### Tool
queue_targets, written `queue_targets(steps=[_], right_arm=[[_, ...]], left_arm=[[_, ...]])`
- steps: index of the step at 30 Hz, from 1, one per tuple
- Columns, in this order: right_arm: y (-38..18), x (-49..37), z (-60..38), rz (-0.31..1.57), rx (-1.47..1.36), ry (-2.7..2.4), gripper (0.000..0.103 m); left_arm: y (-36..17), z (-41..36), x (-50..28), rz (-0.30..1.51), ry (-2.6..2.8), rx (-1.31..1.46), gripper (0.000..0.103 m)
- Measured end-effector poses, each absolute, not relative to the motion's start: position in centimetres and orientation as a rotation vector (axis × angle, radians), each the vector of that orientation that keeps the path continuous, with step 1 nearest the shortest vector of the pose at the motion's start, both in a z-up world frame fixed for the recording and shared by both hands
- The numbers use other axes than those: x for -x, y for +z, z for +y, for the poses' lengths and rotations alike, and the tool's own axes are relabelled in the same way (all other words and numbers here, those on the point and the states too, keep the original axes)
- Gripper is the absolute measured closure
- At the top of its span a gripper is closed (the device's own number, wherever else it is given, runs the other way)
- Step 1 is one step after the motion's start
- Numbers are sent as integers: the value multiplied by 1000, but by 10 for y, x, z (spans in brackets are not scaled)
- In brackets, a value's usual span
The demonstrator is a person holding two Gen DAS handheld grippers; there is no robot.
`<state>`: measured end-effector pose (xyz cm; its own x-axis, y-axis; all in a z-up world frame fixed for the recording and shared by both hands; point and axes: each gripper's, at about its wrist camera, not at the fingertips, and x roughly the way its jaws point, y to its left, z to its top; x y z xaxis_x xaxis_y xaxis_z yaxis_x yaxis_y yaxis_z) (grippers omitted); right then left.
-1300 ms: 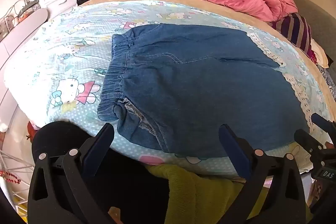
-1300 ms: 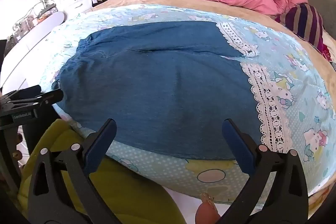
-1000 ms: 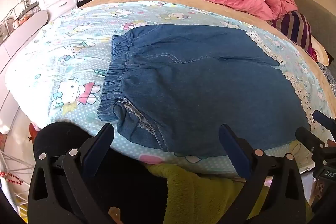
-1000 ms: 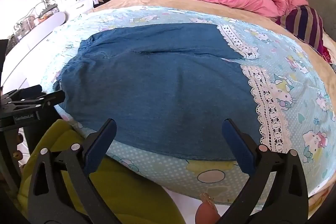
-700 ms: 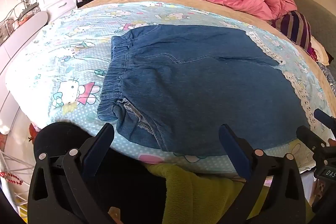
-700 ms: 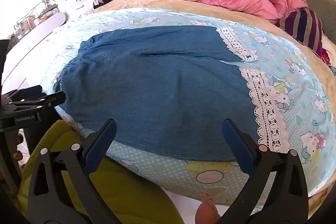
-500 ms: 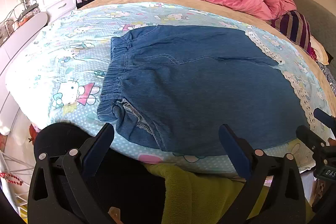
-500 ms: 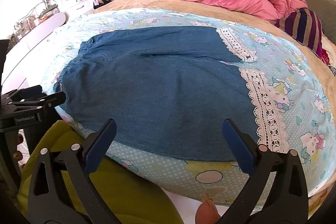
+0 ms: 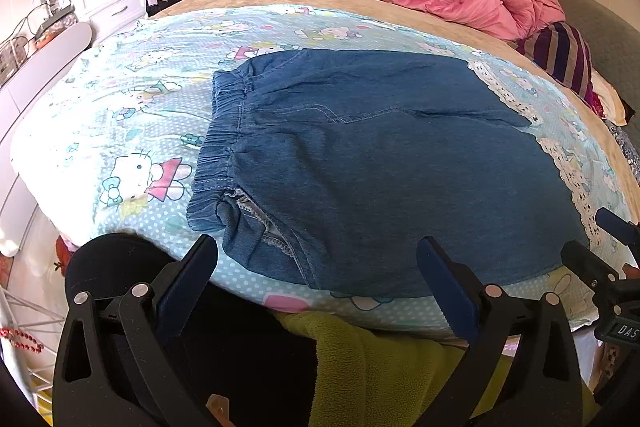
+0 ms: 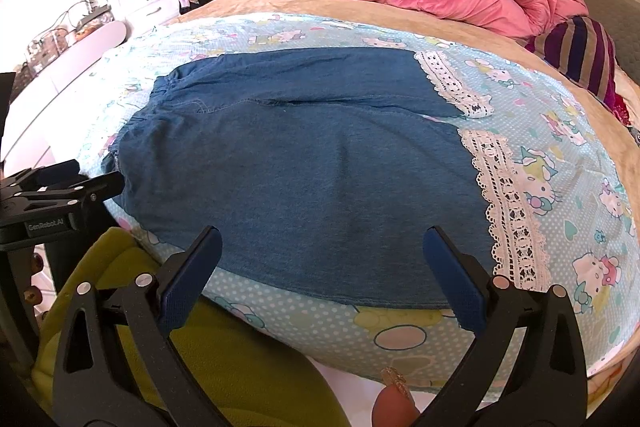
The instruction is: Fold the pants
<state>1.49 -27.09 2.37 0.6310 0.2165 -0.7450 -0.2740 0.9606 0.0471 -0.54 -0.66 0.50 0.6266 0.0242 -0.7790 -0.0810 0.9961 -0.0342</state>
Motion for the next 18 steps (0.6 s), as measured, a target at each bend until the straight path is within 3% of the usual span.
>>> queue_targets(steps=[18], right_arm=[[24, -15, -270, 843, 77, 281, 8]], left_arm=[[6, -4, 5, 890, 64, 68, 4]])
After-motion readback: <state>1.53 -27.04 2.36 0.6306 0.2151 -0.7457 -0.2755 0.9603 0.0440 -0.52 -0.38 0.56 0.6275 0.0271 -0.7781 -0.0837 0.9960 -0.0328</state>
